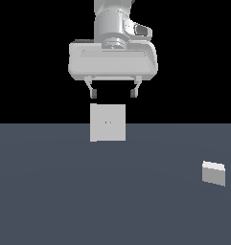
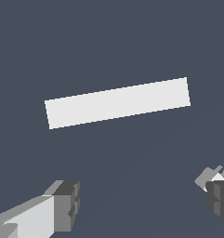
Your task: Plug the charger into the wall socket.
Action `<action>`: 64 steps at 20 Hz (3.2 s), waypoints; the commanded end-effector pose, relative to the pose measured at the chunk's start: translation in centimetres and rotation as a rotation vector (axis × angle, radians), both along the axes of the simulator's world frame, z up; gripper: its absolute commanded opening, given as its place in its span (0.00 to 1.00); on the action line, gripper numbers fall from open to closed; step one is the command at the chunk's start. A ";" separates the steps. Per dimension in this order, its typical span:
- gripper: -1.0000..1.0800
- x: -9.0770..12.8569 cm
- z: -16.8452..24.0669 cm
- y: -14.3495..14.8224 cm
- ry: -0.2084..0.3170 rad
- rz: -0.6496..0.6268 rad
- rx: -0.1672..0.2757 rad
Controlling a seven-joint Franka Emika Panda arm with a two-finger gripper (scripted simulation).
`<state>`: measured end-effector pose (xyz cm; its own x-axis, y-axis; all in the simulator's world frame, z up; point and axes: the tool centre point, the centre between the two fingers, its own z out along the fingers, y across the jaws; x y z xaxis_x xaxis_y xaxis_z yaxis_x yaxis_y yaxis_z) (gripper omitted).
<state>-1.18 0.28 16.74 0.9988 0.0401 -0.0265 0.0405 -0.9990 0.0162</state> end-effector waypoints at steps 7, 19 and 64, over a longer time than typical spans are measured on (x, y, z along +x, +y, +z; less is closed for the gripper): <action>0.96 -0.1 -0.4 -0.8 -0.010 -0.028 -0.003; 0.96 -1.3 -3.5 -6.6 -0.087 -0.245 -0.023; 0.96 -7.2 -15.5 -17.6 -0.251 -0.709 -0.064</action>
